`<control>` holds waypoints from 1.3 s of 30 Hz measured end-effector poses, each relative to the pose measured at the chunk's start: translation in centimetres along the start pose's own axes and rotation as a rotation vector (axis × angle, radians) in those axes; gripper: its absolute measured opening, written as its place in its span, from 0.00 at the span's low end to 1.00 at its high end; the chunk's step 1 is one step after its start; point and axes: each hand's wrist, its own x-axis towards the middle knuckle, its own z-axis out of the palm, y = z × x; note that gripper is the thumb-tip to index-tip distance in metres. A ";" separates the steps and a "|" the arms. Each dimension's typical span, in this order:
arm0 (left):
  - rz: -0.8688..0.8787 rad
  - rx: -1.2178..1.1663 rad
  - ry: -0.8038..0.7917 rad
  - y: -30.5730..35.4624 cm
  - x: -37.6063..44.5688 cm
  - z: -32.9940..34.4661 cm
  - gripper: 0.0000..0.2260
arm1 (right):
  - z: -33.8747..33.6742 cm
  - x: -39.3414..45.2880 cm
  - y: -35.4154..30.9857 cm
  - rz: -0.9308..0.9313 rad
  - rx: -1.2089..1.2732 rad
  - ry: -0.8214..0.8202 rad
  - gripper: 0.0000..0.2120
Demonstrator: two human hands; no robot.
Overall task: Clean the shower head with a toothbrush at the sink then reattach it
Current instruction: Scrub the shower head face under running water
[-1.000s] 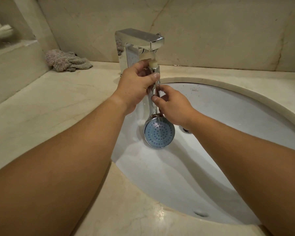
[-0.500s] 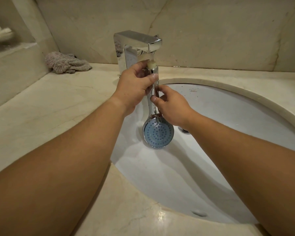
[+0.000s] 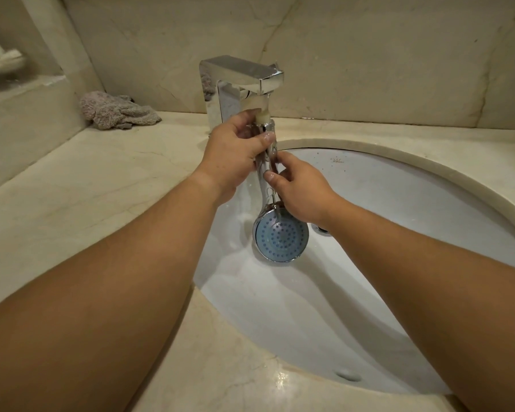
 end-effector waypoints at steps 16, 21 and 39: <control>-0.007 0.032 -0.022 0.0 0.1 0.1 0.20 | -0.1 -0.4 0.1 0.000 -0.006 -0.009 0.16; -0.008 0.021 -0.023 -0.1 0.2 0.0 0.20 | -0.1 -0.4 0.0 -0.001 -0.006 -0.008 0.16; -0.111 0.031 -0.124 1.2 -0.6 -1.2 0.18 | -1.4 -1.1 -1.0 -0.003 -0.081 -0.126 0.16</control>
